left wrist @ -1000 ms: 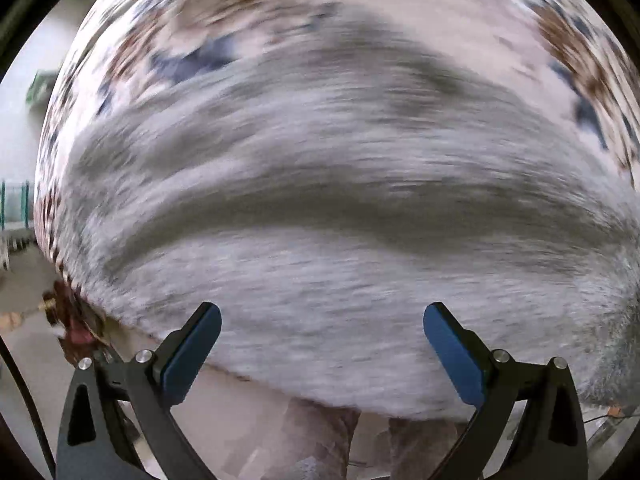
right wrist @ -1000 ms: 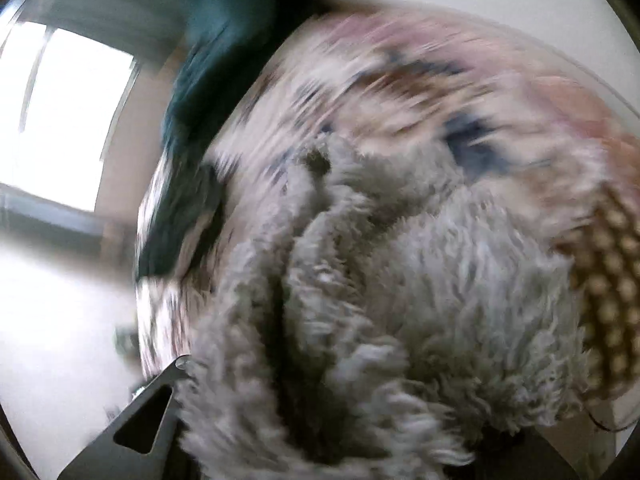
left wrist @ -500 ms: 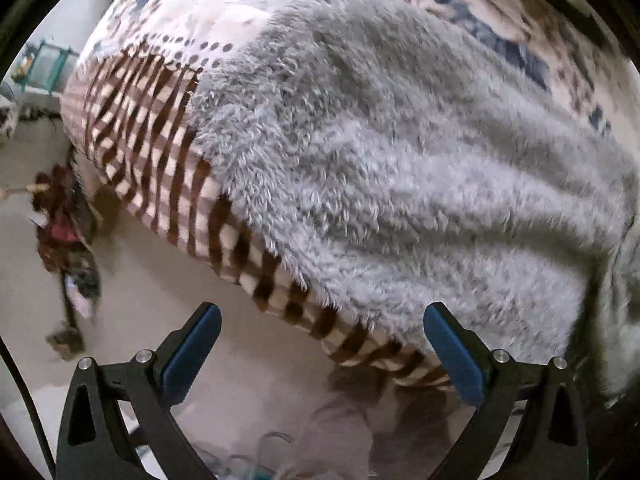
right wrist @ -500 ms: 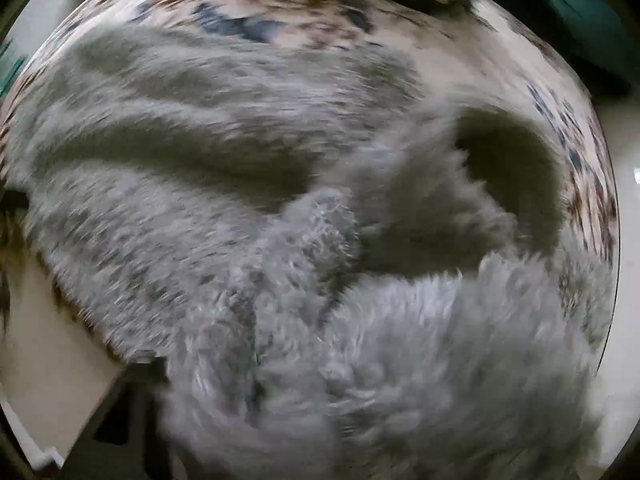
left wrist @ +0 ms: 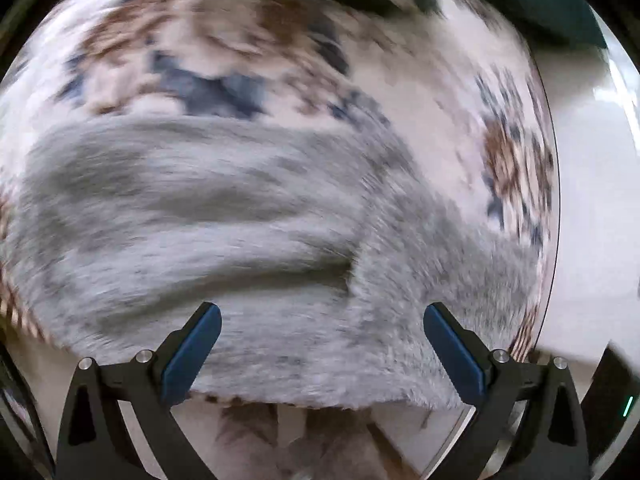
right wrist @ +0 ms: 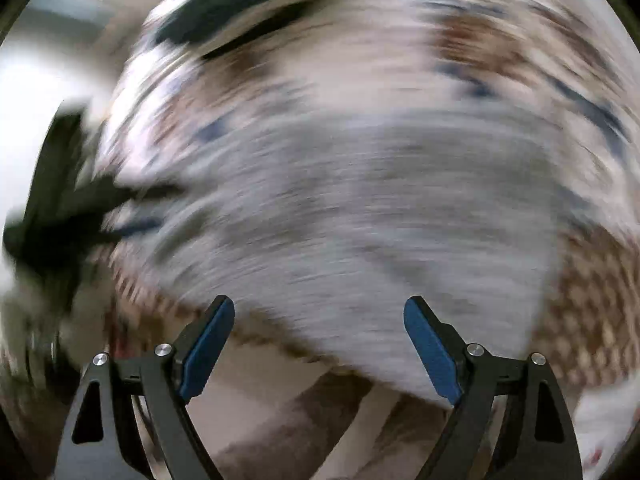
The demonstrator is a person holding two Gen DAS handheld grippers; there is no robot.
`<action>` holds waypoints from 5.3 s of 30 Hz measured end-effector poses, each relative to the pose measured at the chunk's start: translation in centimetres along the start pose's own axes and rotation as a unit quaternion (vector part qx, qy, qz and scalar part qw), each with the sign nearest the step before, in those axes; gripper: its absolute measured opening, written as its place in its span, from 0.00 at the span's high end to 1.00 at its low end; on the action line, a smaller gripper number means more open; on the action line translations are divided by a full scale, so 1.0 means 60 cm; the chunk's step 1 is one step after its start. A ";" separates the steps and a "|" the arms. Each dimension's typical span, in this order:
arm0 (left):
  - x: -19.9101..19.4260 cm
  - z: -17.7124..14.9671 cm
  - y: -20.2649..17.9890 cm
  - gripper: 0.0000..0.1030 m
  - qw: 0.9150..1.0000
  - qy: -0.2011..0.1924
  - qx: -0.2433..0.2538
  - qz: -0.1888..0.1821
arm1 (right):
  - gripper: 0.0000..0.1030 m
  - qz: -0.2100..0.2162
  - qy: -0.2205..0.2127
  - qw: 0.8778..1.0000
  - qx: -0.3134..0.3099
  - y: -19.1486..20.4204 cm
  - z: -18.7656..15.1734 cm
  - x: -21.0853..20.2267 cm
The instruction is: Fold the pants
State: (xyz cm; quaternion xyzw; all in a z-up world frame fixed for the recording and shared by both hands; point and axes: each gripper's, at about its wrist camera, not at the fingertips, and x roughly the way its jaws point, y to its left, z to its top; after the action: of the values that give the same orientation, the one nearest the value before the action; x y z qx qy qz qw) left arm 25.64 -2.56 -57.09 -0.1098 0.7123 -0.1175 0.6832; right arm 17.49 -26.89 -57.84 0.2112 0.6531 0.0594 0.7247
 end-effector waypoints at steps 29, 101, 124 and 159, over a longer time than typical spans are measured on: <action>0.040 -0.018 0.019 0.56 0.998 -0.009 -0.061 -0.014 | 0.38 0.022 0.020 0.983 0.179 -0.222 0.103 0.011; -0.149 -0.115 -0.075 0.84 0.945 -0.325 -0.028 0.015 | 0.23 -0.217 0.042 0.975 -0.030 -0.026 0.121 -0.011; 0.069 -0.112 -0.334 0.11 0.979 -0.145 0.089 0.110 | 0.23 -0.154 0.004 0.984 0.086 -0.312 0.112 -0.111; -0.022 -0.037 0.004 0.06 0.972 -0.147 -0.105 0.149 | 0.77 0.008 -0.059 0.994 0.095 -0.165 0.103 -0.155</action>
State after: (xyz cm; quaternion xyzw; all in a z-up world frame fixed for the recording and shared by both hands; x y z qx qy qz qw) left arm 23.48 -1.92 -55.85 -0.0896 0.6209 0.0786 0.7748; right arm 20.29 -40.63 -52.72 0.2878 0.6103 -0.0099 0.7380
